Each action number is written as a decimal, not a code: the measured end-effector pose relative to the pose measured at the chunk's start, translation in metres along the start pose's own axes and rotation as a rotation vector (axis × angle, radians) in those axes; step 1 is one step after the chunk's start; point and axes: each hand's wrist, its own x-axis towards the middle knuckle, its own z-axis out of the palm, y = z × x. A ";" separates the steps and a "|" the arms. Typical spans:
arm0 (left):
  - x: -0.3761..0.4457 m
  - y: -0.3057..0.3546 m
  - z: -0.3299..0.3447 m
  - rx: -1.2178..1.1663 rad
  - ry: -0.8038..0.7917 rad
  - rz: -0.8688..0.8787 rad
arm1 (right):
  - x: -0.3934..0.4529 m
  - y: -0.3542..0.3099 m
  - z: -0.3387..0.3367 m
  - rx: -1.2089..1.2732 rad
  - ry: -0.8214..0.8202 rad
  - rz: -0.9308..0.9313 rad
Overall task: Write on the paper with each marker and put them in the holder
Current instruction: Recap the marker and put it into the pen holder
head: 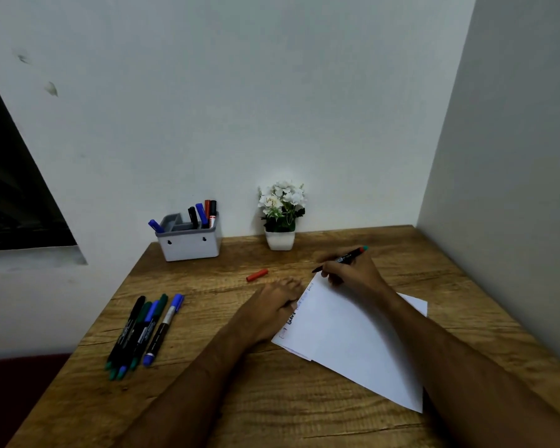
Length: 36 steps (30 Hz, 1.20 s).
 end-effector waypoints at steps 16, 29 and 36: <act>0.001 -0.003 0.005 -0.004 -0.021 0.033 | 0.010 0.025 0.004 -0.291 -0.036 -0.140; 0.000 0.001 0.002 0.015 -0.006 0.029 | 0.013 0.028 0.005 -0.293 -0.010 -0.126; 0.000 0.001 0.001 -0.007 -0.020 0.030 | 0.015 0.030 0.005 -0.293 0.003 -0.128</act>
